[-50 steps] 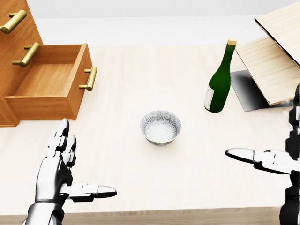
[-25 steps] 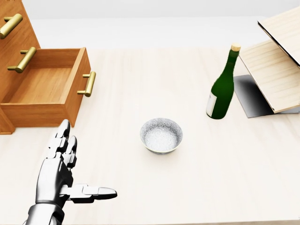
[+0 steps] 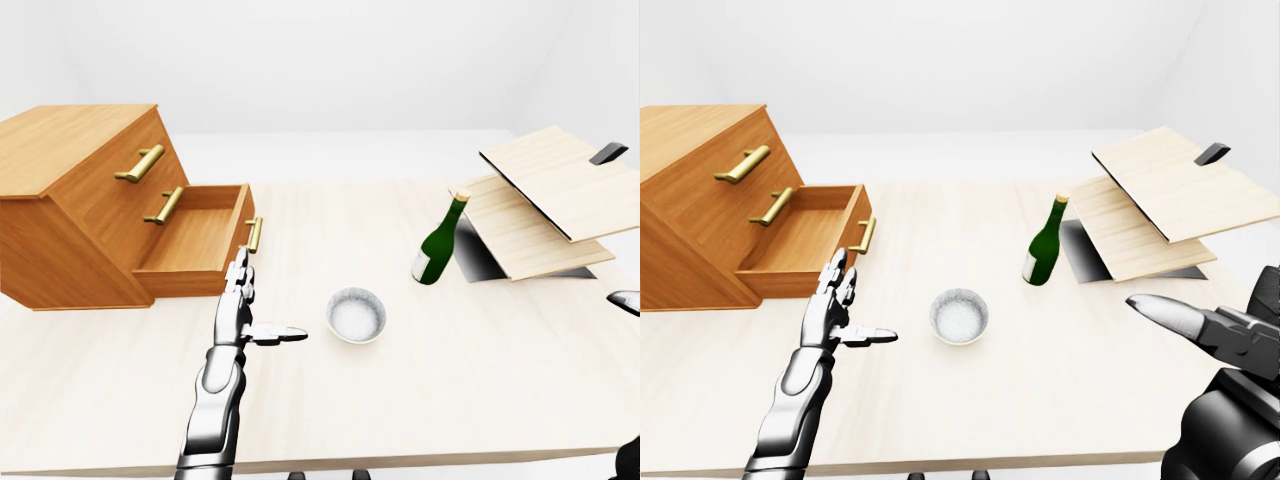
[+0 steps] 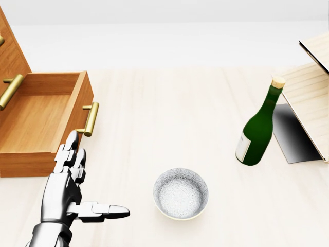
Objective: Close the bottom drawer of the cabinet.
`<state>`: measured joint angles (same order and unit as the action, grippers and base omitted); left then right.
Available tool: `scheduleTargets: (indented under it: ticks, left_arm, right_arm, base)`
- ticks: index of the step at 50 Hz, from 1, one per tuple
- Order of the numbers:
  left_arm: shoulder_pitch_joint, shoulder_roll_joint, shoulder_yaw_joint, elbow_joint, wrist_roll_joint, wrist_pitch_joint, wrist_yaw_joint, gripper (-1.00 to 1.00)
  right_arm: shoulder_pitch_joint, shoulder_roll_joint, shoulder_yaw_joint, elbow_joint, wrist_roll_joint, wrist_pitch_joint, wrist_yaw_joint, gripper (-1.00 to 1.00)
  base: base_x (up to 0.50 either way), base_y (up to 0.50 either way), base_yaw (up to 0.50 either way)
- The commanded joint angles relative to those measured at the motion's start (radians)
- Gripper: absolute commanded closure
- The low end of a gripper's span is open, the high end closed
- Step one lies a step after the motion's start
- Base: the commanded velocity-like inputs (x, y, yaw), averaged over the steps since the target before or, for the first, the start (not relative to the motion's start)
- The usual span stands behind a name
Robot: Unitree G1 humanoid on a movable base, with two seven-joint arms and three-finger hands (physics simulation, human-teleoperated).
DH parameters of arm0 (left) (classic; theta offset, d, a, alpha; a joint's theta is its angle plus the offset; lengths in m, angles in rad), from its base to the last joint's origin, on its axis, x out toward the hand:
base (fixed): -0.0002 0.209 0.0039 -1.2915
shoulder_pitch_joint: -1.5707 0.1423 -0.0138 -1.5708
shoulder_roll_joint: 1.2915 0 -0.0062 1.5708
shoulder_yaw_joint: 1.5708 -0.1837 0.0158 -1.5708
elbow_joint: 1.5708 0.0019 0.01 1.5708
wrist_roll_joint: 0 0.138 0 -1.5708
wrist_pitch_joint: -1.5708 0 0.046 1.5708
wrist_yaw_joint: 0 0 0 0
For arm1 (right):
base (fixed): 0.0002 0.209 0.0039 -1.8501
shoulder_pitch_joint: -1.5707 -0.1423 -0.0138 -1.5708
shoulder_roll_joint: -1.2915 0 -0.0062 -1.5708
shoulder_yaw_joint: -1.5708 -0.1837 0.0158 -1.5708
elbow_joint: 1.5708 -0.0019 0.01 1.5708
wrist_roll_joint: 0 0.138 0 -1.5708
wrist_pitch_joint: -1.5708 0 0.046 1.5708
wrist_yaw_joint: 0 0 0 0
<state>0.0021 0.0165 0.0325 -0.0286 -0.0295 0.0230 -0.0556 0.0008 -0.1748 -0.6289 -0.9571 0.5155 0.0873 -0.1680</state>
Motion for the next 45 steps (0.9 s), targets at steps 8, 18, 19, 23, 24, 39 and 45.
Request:
scheduleTargets:
  ticks: [8, 18, 19, 23, 24, 39, 45]
  left_arm:
    - [-0.018, 0.004, 0.007, 0.027, 0.001, 0.000, 0.003, -1.00]
    - [-0.217, 0.033, 0.033, 0.232, 0.015, -0.009, 0.037, -1.00]
    - [-0.237, 0.039, 0.038, 0.244, 0.012, -0.006, 0.041, -1.00]
    - [-0.331, 0.059, 0.052, 0.361, 0.005, -0.032, 0.058, -1.00]
    - [-0.375, 0.067, 0.057, 0.432, 0.008, -0.057, 0.068, -1.00]
    - [-0.722, 0.137, 0.091, 1.207, -0.021, -0.110, 0.108, -1.00]
    - [-0.758, 0.147, 0.094, 1.261, -0.009, -0.110, 0.113, -1.00]
  right_arm:
    - [0.001, 0.002, 0.005, 0.001, -0.004, 0.000, -0.004, -1.00]
    - [0.006, 0.006, 0.006, -0.004, 0.000, 0.000, 0.005, -1.00]
    - [0.006, 0.007, 0.008, -0.002, -0.003, 0.000, 0.006, -1.00]
    - [0.006, 0.009, 0.012, -0.002, -0.006, 0.000, 0.009, -1.00]
    - [0.007, 0.011, 0.012, 0.000, -0.005, 0.000, 0.011, -1.00]
    - [0.013, 0.021, 0.030, 0.006, -0.012, 0.000, 0.026, -1.00]
    - [0.012, 0.021, 0.029, 0.010, -0.009, 0.000, 0.028, -1.00]
  base:
    - [0.27, 0.00, 0.00]
    - [0.00, 0.00, 0.00]
    - [0.00, 0.00, 0.00]
    - [0.00, 0.00, 0.00]
    - [0.00, 0.00, 0.00]
    - [0.00, 0.00, 0.00]
    - [0.00, 0.00, 0.00]
